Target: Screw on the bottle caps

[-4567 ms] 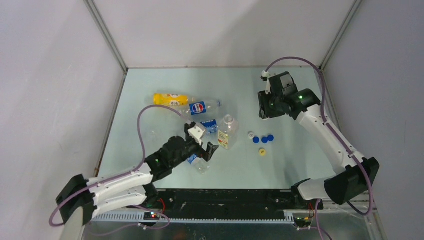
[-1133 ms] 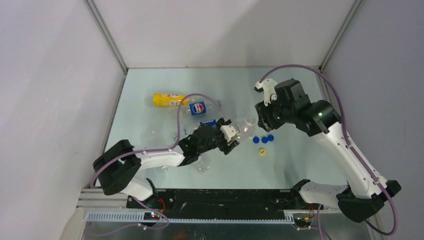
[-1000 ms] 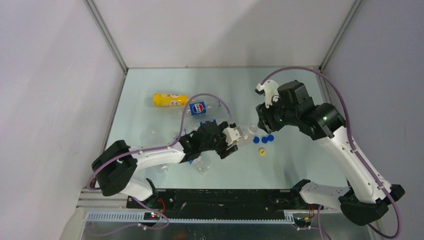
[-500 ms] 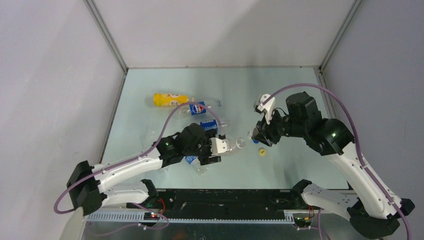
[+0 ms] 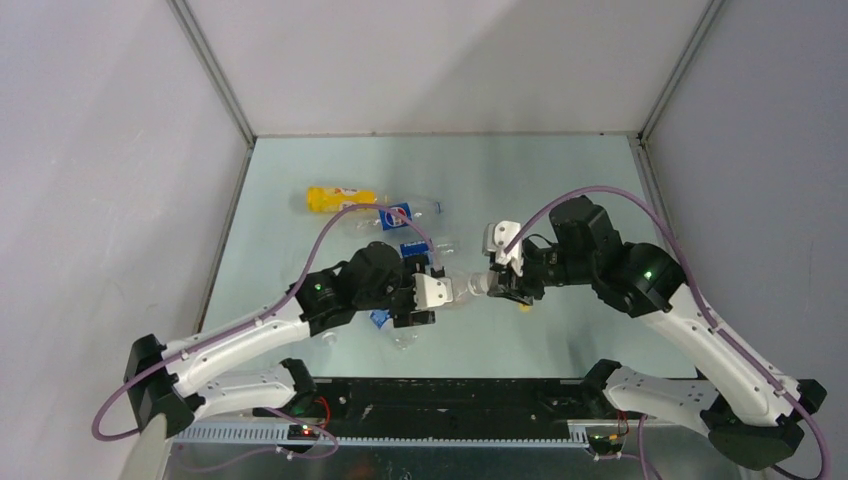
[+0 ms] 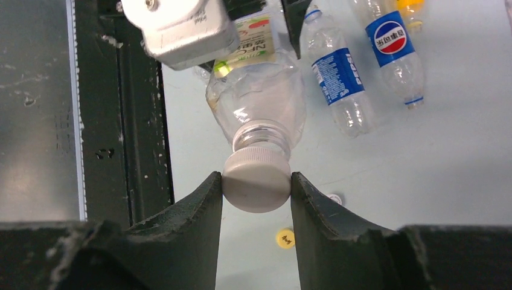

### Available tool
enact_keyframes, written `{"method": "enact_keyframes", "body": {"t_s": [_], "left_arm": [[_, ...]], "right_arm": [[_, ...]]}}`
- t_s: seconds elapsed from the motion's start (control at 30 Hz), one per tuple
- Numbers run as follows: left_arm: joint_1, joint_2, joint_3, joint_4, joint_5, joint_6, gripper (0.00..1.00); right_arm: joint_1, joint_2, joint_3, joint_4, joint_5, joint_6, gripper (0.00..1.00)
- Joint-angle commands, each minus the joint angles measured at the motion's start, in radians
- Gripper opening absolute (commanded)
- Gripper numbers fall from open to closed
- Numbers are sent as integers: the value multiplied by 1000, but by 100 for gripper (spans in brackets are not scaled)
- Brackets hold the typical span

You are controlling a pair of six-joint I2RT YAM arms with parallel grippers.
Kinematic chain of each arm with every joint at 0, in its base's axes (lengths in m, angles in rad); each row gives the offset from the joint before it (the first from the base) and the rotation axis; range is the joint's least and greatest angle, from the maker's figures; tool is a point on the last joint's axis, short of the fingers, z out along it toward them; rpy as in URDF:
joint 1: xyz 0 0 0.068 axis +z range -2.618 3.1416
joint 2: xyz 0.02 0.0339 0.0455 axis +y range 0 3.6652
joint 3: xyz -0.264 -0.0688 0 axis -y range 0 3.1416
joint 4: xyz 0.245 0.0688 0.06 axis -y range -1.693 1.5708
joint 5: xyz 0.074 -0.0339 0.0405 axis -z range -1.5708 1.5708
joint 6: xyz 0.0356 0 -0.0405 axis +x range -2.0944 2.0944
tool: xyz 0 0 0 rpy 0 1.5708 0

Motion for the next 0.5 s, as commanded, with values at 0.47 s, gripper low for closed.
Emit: {"method": "enact_keyframes", "body": {"t_s": [0.47], "left_arm": [[23,2,129,-33,166,-27,0]], "right_arm": [[38,-12,-89,141,58,-167,0]]}}
